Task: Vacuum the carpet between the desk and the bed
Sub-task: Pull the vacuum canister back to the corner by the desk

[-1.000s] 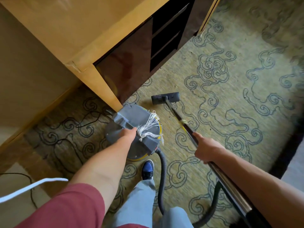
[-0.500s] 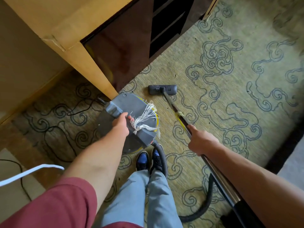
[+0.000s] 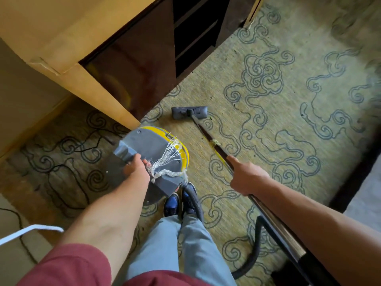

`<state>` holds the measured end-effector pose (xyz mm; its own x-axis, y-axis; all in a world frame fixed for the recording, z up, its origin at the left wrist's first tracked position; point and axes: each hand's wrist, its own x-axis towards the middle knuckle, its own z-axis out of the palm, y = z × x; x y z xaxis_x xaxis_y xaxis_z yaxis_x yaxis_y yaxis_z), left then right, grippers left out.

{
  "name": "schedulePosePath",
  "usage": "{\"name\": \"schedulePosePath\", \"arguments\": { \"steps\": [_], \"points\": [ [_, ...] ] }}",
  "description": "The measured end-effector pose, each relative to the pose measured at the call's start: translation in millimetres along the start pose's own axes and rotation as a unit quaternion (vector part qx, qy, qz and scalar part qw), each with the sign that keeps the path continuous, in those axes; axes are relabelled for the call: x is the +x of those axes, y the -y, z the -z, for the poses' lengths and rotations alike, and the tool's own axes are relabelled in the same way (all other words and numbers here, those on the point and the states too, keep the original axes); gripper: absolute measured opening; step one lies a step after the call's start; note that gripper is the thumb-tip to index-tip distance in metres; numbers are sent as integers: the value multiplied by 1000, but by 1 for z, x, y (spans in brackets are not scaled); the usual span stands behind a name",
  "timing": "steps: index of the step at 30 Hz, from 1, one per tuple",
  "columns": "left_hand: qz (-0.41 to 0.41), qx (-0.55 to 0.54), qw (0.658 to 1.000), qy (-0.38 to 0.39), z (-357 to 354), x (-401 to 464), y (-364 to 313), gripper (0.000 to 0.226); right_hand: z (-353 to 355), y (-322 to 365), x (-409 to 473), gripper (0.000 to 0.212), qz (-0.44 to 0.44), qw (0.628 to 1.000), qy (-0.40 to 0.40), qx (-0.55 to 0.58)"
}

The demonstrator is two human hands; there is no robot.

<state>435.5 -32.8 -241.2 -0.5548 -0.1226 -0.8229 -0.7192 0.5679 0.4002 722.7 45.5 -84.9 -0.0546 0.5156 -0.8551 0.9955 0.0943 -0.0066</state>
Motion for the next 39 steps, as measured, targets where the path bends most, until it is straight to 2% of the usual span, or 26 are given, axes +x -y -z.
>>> {"name": "schedulePosePath", "arguments": {
  "steps": [3, 7, 11, 16, 22, 26, 30, 39],
  "points": [
    [-5, -10, 998, -57, 14, -3, -1, 41, 6, -5, 0, 92, 26, 999, 14, -12],
    [-3, -51, 997, -57, 32, -15, -14, 22, 13, -15, -8, 90, 41, 997, 22, -61],
    [-13, -45, 995, -83, 59, -35, -25, 28, 28, -21, -24, 92, 44, 994, 47, -93],
    [-4, -100, 994, -47, 95, -43, -35, 20, 45, -15, -40, 87, 70, 986, 50, -140],
    [8, -127, 991, -48, 144, -46, -44, 19, 55, 10, -60, 87, 105, 981, 64, -153],
    [3, -133, 990, -43, 180, -39, -59, 38, 51, 40, -79, 89, 120, 977, 72, -163],
    [0, -136, 989, -54, 224, -26, -78, 19, 39, 84, -96, 89, 134, 965, 77, -211],
    [-9, -167, 985, -51, 320, 30, -122, 31, -16, 215, -125, 86, 177, 952, 40, -246]
  ]
}}
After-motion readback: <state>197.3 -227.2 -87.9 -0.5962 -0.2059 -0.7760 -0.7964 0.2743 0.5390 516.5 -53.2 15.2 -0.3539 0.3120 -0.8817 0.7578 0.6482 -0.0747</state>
